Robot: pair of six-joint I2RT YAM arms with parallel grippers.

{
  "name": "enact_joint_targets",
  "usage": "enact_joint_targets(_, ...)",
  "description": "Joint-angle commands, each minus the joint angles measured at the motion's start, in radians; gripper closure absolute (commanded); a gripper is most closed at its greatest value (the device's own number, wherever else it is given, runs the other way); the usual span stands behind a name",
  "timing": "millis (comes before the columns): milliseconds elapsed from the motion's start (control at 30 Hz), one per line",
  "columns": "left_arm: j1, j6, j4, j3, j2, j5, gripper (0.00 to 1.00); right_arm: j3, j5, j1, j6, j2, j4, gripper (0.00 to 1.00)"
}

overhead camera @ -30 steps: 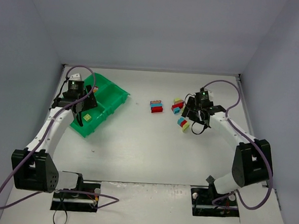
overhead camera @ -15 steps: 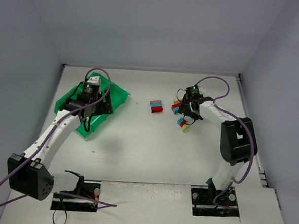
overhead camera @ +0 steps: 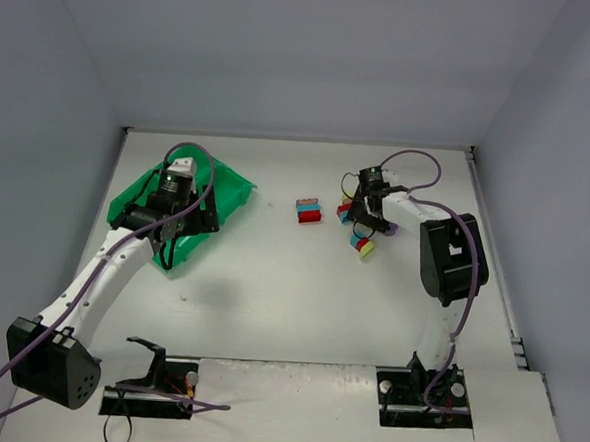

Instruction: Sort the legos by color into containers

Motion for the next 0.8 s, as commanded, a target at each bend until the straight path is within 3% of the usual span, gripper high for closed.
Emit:
enact_joint_targets(0, -0.008, -0.008, 0.012, 0.009, -0.026, 0.008, 0.24, 0.051, 0.066, 0.006, 0.027, 0.026, 0.017, 0.43)
enact_joint_targets(200, -0.008, -0.011, 0.010, -0.003, -0.037, 0.008, 0.24, 0.047, 0.096, 0.005, 0.035, 0.055, 0.024, 0.49)
enact_joint_targets(400, -0.017, -0.017, 0.015, 0.012, -0.039, 0.045, 0.24, 0.035, 0.103, 0.008, -0.026, 0.029, 0.040, 0.90)
enact_joint_targets(500, -0.033, -0.037, 0.023, 0.046, -0.037, 0.082, 0.24, -0.001, 0.116, 0.019, -0.081, -0.051, 0.079, 1.00)
enact_joint_targets(600, -0.057, -0.065, 0.055, 0.090, -0.033, 0.135, 0.24, -0.039, 0.116, 0.040, -0.160, -0.170, 0.121, 1.00)
enact_joint_targets(767, -0.103, -0.115, 0.105, 0.172, -0.008, 0.231, 0.24, -0.123, -0.041, 0.108, -0.324, -0.416, 0.224, 1.00)
